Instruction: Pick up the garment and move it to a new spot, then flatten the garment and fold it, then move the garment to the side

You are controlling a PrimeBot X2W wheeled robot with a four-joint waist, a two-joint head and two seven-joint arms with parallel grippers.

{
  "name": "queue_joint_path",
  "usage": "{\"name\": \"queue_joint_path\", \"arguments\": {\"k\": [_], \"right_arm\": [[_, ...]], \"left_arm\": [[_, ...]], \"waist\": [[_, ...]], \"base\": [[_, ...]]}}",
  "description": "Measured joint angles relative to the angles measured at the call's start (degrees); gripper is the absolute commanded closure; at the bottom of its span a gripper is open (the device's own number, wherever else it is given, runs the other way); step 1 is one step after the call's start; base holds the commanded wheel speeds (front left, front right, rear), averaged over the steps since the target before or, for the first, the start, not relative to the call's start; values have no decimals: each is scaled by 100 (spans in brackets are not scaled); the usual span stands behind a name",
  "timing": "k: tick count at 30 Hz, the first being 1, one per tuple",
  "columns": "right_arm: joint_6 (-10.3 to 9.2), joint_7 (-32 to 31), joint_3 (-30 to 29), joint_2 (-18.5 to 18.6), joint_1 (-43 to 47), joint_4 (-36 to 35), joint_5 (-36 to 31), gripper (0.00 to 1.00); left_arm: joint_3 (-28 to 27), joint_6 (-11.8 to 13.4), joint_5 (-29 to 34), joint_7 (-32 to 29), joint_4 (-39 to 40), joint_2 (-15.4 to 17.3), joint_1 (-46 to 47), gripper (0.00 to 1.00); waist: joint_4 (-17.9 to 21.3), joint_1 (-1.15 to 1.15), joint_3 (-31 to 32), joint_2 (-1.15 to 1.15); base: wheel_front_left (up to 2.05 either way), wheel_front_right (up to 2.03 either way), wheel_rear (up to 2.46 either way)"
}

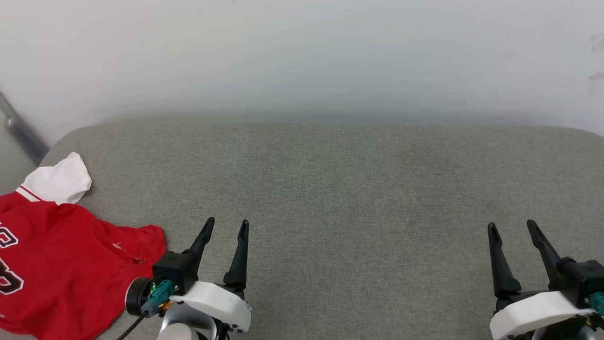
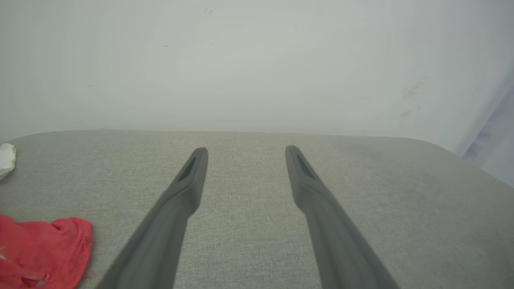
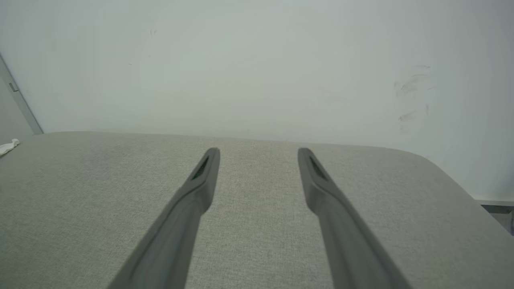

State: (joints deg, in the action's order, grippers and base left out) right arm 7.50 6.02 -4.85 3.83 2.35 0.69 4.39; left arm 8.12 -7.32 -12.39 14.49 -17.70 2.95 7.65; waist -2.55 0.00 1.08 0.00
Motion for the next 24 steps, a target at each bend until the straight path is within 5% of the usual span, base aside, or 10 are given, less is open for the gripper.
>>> {"name": "queue_joint_path", "arguments": {"k": [24], "right_arm": [[0, 52, -89, -9, 6, 30, -41, 0]], "left_arm": [[-25, -8, 1, 58, -144, -5, 115, 0]], "waist": [[-210, 0, -39, 0]], "base": [[0, 0, 0]]}}
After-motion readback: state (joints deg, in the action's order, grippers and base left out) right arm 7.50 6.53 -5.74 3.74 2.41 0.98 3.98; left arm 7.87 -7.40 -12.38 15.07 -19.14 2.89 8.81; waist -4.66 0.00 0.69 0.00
